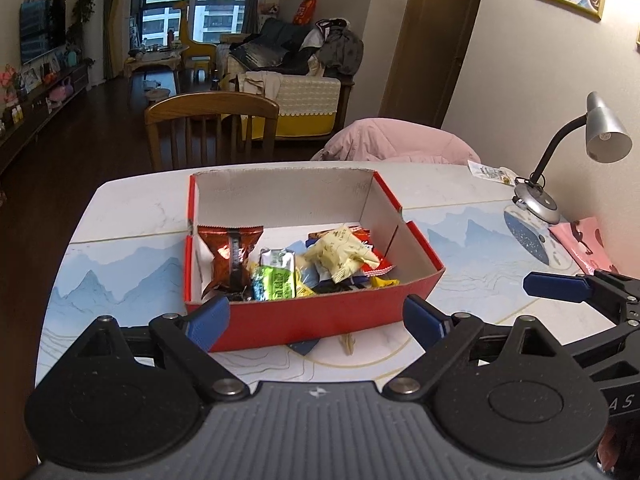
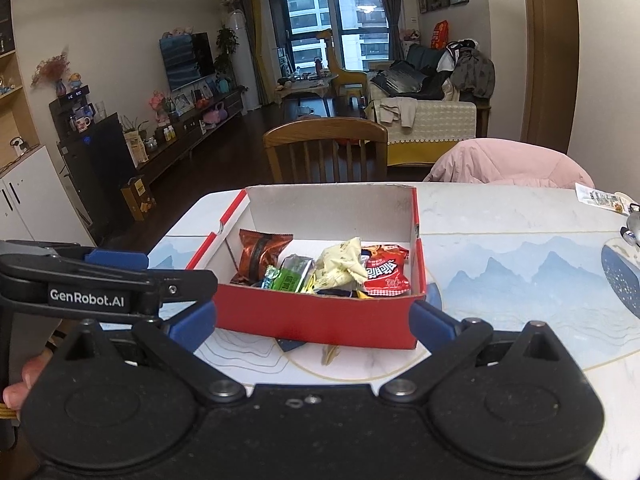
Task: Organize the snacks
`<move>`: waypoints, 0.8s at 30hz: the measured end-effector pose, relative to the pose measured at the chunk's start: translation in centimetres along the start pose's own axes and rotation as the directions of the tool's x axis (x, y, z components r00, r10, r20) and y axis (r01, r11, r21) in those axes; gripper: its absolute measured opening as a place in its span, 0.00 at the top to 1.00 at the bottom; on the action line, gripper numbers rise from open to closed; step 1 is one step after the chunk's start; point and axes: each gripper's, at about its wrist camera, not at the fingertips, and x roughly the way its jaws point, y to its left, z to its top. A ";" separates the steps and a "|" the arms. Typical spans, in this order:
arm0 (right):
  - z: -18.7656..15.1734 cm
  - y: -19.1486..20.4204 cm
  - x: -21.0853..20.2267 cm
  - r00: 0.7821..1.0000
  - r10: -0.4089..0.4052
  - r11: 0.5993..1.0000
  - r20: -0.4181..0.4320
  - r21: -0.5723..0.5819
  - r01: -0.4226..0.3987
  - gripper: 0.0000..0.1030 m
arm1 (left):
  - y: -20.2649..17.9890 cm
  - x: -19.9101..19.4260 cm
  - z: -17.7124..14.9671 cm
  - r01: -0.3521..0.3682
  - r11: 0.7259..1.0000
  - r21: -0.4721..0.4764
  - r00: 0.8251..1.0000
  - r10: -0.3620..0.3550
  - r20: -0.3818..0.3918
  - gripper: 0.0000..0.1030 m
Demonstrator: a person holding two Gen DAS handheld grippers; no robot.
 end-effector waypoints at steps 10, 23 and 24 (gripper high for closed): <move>-0.4 0.4 -0.2 1.000 0.026 1.000 -0.001 0.004 -0.026 0.00 | 0.6 -0.9 -1.0 -0.047 0.999 -0.012 0.999 0.047 -0.013 0.09; -0.7 0.1 -0.7 0.999 0.041 0.999 -0.004 0.013 -0.040 0.00 | 0.4 -2.3 -1.1 -0.056 0.998 -0.026 0.998 0.056 0.011 0.09; -0.8 0.2 -0.7 0.999 0.042 0.999 -0.004 0.012 -0.042 0.00 | 0.3 -2.4 -1.1 -0.056 0.998 -0.025 0.998 0.056 0.011 0.09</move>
